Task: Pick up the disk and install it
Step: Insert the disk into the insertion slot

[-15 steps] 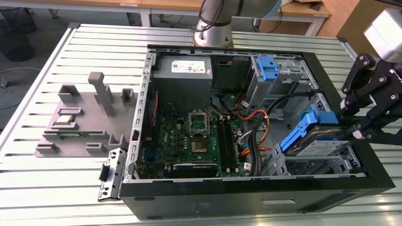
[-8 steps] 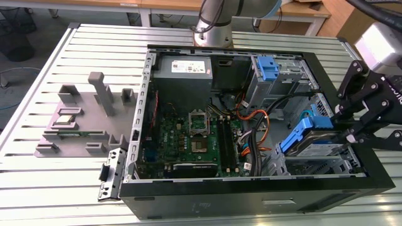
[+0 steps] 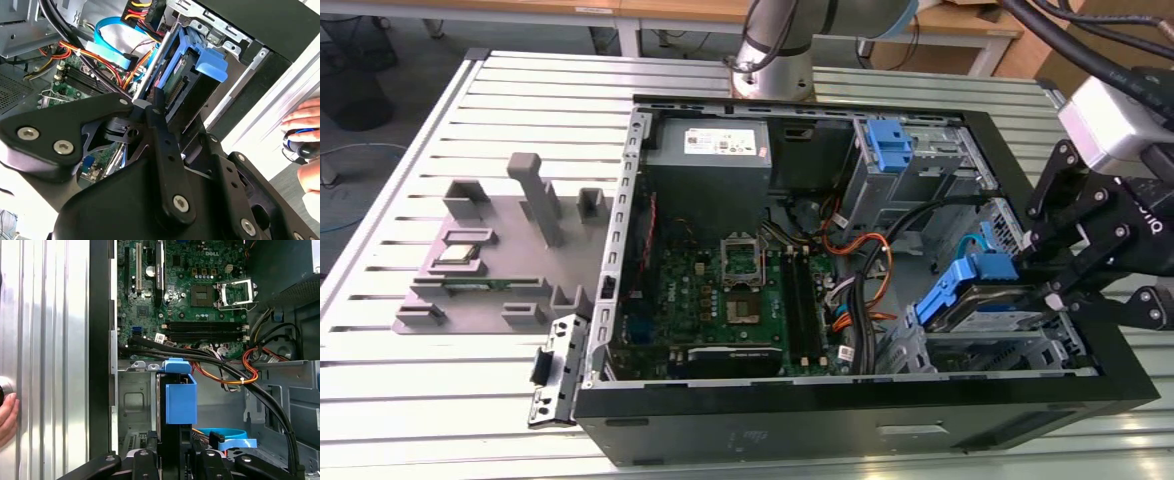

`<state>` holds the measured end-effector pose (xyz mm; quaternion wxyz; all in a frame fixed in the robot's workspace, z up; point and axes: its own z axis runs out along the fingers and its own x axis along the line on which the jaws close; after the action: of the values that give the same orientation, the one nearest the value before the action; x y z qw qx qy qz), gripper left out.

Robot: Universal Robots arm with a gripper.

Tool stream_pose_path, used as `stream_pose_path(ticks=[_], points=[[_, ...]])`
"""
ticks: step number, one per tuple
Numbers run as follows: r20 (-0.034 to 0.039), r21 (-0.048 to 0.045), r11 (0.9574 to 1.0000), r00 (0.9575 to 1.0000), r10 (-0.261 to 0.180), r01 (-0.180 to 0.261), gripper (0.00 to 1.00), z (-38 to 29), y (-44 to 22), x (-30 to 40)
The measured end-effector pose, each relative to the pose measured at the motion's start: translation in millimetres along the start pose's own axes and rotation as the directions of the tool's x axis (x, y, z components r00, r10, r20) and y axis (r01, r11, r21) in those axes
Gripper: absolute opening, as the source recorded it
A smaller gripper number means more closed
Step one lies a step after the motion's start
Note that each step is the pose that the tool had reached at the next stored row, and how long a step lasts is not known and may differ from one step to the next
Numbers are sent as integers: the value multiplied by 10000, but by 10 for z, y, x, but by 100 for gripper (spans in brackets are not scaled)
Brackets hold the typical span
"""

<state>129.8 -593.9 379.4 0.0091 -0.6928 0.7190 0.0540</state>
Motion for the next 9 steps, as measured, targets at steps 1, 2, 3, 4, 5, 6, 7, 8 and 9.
stream_pose_path(ticks=[1, 2, 3, 4, 5, 6, 7, 8, 9], points=[[0, 0, 10000, 10000, 1, -1, 35, 0, 0, 0], [1, 1, 10000, 10000, 1, -1, 35, 2, 0, 1], [3, 1, 10000, 10000, 1, -1, 36, 4, 0, 2], [4, 0, 10000, 10000, 0, 0, 42, 4, 0, 2], [4, 0, 10000, 10000, 0, 0, 42, 3, 0, 1], [0, 0, 10000, 10000, 0, 0, 42, 1, 0, 0], [2, 0, 10000, 10000, 1, -1, 48, 1, 0, 0], [2, 0, 10000, 10000, 1, -1, 48, 1, 0, 0], [0, 0, 10000, 10000, 0, 0, 48, 1, 0, 0]])
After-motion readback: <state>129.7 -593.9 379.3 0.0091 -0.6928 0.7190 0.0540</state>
